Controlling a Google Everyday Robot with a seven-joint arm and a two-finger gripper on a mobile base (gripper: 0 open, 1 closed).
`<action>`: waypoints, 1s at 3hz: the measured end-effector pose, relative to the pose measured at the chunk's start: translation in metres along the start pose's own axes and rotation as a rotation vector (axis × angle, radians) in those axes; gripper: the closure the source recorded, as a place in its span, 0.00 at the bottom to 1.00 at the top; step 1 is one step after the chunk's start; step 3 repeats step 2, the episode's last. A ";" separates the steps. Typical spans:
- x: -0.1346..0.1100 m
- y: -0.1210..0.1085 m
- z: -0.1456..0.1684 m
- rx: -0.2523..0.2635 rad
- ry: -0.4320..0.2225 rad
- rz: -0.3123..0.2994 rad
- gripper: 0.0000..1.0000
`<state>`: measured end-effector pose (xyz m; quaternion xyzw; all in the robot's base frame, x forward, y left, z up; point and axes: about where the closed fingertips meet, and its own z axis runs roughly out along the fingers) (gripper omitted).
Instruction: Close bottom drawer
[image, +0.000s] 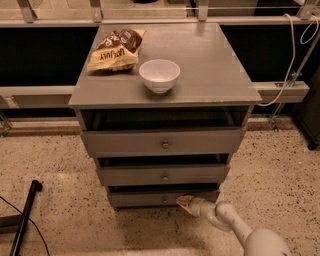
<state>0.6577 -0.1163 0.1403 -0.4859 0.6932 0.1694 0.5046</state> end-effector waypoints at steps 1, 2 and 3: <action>0.020 0.013 -0.004 0.002 0.052 -0.018 1.00; 0.032 0.041 -0.032 -0.016 0.031 0.004 1.00; 0.032 0.041 -0.032 -0.016 0.031 0.004 1.00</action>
Offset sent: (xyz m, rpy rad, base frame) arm -0.1130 -0.0532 -0.0242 0.0418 0.0460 0.0258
